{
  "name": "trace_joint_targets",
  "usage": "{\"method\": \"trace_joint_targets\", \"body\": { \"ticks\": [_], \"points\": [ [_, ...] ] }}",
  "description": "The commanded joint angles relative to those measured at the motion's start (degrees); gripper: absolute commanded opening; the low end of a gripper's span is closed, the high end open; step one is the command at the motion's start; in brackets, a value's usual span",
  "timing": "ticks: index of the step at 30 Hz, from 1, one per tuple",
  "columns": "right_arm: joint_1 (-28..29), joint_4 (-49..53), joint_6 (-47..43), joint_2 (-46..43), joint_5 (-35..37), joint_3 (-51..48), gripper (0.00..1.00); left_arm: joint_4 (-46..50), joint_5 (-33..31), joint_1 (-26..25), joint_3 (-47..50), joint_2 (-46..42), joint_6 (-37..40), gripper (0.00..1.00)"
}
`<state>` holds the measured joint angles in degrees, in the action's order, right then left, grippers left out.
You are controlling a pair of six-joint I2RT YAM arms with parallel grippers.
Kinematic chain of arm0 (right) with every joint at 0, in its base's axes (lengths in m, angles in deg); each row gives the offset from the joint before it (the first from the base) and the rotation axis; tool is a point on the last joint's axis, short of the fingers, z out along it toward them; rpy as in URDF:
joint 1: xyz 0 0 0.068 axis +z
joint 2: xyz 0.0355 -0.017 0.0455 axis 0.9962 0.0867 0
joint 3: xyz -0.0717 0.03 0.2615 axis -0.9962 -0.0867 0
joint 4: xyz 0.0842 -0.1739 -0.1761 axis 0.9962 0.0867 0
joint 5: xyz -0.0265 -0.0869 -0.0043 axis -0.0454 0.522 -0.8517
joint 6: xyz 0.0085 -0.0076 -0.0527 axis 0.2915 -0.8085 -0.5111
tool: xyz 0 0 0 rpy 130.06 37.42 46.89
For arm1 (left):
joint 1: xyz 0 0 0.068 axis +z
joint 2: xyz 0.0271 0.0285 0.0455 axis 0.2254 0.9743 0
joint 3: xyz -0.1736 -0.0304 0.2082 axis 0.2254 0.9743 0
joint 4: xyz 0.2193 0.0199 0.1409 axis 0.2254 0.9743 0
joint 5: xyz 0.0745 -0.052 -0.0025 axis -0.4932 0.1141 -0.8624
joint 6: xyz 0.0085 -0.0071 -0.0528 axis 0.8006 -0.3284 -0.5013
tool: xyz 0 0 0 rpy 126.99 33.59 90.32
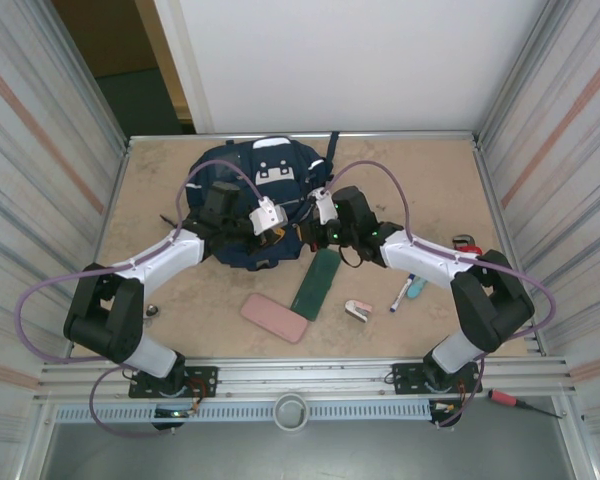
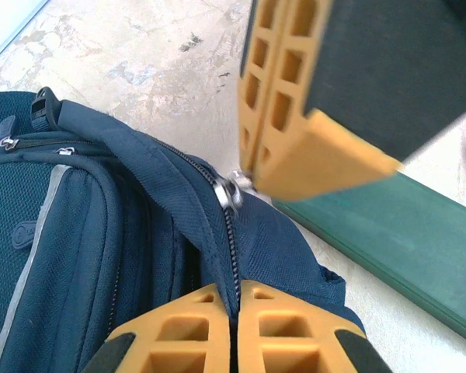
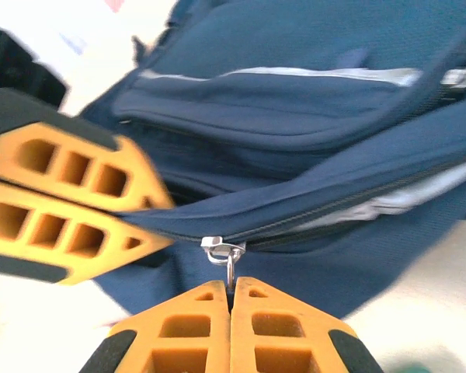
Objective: Pack books, pencil case, and school supplies into a backpack
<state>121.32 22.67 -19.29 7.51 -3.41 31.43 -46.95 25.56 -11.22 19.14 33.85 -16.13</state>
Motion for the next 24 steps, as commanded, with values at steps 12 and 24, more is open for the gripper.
{"method": "trace_joint_targets", "body": {
  "ticks": [12,24],
  "points": [
    [-7.2,12.4,4.1,3.4,28.4,5.5,0.0,-9.6,12.0,5.8,3.5,-13.8,-2.4,0.0],
    [-4.8,4.2,3.2,1.0,14.9,5.7,0.0,-10.4,4.4,4.2,5.7,-6.0,-4.5,0.06]
  ]
}}
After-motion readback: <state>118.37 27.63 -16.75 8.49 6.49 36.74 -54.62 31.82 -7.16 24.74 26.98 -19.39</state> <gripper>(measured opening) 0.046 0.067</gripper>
